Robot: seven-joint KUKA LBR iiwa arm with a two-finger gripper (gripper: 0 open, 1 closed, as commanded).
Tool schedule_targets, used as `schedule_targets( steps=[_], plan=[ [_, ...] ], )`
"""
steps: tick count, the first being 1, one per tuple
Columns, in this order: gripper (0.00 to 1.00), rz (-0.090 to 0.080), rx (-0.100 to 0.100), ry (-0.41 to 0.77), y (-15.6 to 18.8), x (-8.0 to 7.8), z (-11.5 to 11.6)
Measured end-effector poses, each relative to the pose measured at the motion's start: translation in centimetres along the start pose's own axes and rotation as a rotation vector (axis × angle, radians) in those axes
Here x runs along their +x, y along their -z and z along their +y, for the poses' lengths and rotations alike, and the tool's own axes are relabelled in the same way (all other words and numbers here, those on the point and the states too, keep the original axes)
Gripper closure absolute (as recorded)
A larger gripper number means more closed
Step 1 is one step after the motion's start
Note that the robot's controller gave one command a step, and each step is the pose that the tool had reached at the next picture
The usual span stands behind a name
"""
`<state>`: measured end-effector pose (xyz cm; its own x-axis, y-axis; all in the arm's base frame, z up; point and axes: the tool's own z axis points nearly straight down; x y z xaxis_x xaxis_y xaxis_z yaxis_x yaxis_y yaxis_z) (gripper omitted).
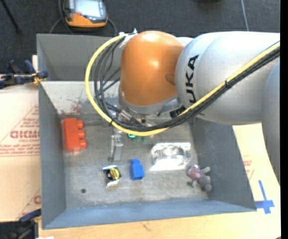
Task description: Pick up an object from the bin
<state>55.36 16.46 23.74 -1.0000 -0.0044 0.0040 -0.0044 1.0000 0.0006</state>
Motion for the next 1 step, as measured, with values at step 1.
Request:
schedule_targets(
  steps=[1],
  plan=[
    [0.0,0.002,0.003,0.165,-9.36,4.43,-4.83]
  ],
)
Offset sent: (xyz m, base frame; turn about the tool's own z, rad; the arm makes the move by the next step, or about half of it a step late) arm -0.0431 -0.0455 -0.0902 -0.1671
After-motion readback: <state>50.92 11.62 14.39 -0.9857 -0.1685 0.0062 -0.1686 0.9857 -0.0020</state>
